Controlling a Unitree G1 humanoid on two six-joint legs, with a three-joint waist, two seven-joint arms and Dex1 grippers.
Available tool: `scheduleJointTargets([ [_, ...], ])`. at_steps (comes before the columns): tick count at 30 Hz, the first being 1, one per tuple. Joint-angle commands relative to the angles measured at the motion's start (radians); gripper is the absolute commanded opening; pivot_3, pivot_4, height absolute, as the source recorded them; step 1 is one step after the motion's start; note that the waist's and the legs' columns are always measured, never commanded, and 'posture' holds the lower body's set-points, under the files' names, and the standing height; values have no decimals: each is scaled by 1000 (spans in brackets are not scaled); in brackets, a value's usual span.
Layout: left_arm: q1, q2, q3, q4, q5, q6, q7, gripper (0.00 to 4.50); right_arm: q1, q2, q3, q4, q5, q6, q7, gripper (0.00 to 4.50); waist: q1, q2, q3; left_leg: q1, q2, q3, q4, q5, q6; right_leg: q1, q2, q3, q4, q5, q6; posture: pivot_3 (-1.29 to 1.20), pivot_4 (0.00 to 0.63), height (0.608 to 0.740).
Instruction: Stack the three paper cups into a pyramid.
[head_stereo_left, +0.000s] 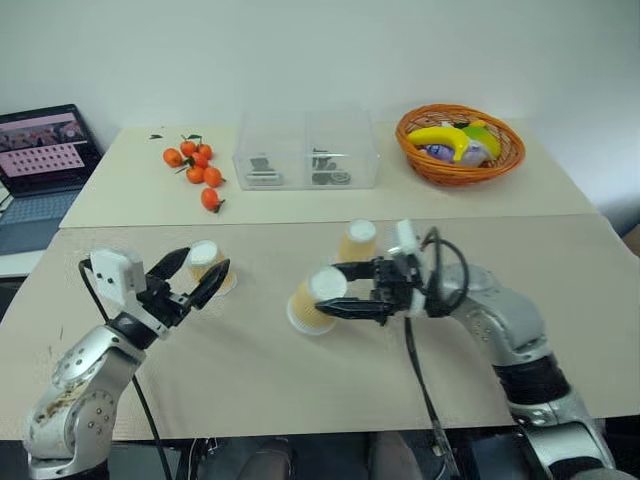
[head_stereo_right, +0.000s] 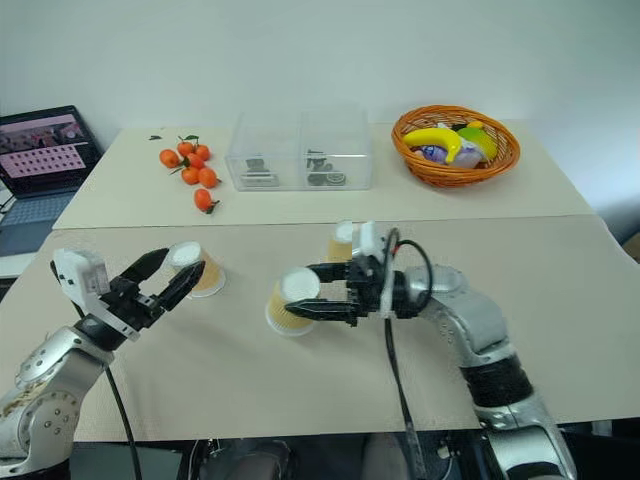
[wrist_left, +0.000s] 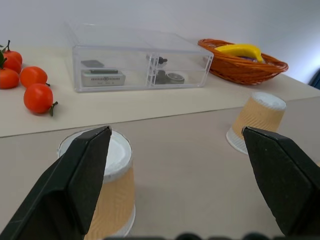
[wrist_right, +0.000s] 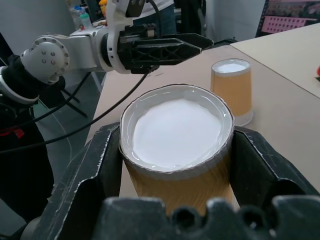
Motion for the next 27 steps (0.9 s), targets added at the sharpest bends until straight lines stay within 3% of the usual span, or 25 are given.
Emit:
scheduleJointTargets([
  [1,21,-9,11,-56,14,-47,17,4500,-89,83,52,147,-108,-125,4,2734,1,0,0,0,0,0,0,0,0,-1,0,0,0,0,0,0,150,738],
  [5,42,-13,-8,-74,34,-62,25,4500,-159,174,68,289,-185,-210,-18,2734,2,-1,0,-3,0,0,0,3,-6,-6,0,1,0,1,-1,0,150,738],
  [9,44,-7,-33,-89,57,-71,24,4500,-175,190,60,353,-229,-257,-7,2734,2,0,0,-5,0,0,-1,5,-9,-8,0,1,0,1,-2,0,150,738],
  [16,31,-16,-66,-84,71,-75,28,4500,-150,150,23,334,-239,-251,-1,2734,-1,0,0,-4,1,0,-1,4,-8,-9,2,1,1,1,-2,0,150,738],
  [27,-21,-21,-102,-39,78,-81,22,4500,-96,178,35,289,-255,-207,-41,2734,-12,0,0,-3,13,2,-1,1,-9,-10,13,1,0,4,-9,0,150,738],
])
